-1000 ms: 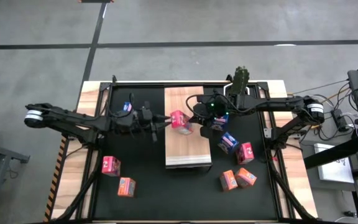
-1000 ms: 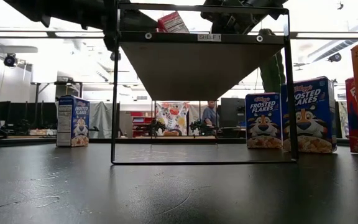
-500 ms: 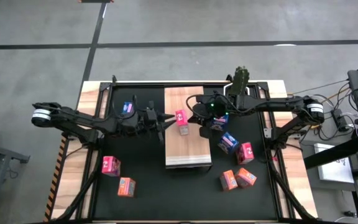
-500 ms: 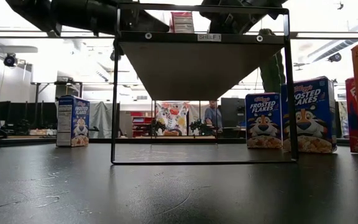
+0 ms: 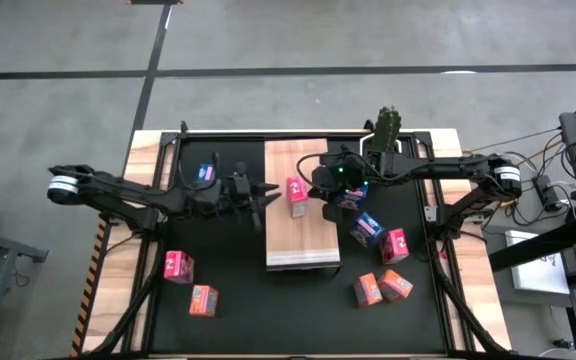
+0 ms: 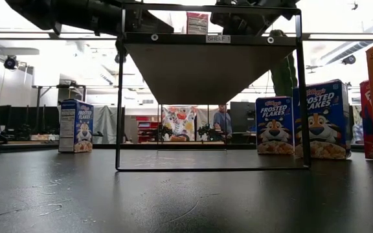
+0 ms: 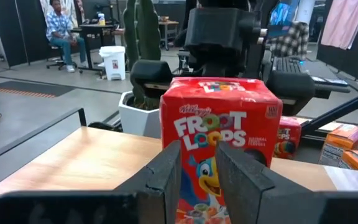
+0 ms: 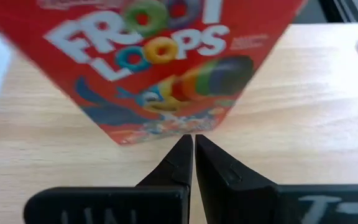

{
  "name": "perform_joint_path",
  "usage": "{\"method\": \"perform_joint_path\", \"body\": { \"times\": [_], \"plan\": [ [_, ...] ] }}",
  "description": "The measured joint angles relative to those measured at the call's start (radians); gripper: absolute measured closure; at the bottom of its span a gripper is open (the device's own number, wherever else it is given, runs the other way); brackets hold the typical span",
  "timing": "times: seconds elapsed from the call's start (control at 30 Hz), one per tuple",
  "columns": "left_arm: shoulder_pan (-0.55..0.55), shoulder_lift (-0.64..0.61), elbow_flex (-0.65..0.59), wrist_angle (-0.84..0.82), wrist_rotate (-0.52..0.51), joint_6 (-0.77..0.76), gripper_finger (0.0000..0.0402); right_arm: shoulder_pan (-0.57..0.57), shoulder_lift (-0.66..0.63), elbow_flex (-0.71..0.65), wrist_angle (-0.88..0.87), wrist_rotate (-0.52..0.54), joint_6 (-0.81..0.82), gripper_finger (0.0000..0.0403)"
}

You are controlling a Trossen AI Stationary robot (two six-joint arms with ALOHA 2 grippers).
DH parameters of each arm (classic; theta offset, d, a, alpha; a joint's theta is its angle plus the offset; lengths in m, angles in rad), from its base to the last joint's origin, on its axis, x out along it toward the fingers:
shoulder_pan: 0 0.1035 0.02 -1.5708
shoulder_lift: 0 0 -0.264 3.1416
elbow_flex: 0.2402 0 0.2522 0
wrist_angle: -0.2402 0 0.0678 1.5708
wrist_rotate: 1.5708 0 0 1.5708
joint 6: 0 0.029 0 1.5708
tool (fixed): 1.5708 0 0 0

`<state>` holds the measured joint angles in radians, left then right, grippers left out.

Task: Stack cereal on shelf
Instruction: Put the top left red cereal box on the shelf

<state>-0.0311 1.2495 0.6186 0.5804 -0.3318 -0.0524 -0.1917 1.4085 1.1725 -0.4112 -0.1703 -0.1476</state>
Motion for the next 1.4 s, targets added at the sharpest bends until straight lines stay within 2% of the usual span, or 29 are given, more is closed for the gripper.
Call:
{"method": "perform_joint_path", "body": {
  "times": [0.23, 0.4, 0.6, 0.77, 0.97, 1.07, 1.4],
  "plan": [
    [-0.014, -0.093, 0.0, -0.167, 0.001, 0.011, 0.0318, 0.0, -0.002, 0.0, -0.032, 0.015, 0.01, 0.0394],
    [-0.045, -0.14, 0.0, -0.214, 0.001, 0.038, 0.0318, 0.011, -0.01, 0.001, -0.014, 0.016, -0.003, 0.0394],
    [-0.064, -0.141, 0.0, -0.229, 0.001, 0.055, 0.0318, 0.046, 0.014, -0.003, 0.053, 0.015, -0.021, 0.0394],
    [-0.064, -0.096, 0.0, -0.243, 0.001, 0.051, 0.0318, 0.056, 0.003, -0.003, 0.051, 0.019, -0.022, 0.0394],
    [-0.061, -0.017, 0.001, -0.188, 0.0, 0.087, 0.0318, 0.056, -0.057, -0.003, 0.02, 0.102, -0.019, 0.0394],
    [-0.054, 0.03, 0.011, -0.134, 0.0, 0.103, 0.0318, 0.059, -0.092, -0.003, 0.016, 0.104, -0.02, 0.0394],
    [-0.009, 0.192, 0.105, -0.131, -0.001, 0.122, 0.0318, 0.102, -0.153, -0.003, 0.018, 0.103, -0.037, 0.0394]
  ]
}}
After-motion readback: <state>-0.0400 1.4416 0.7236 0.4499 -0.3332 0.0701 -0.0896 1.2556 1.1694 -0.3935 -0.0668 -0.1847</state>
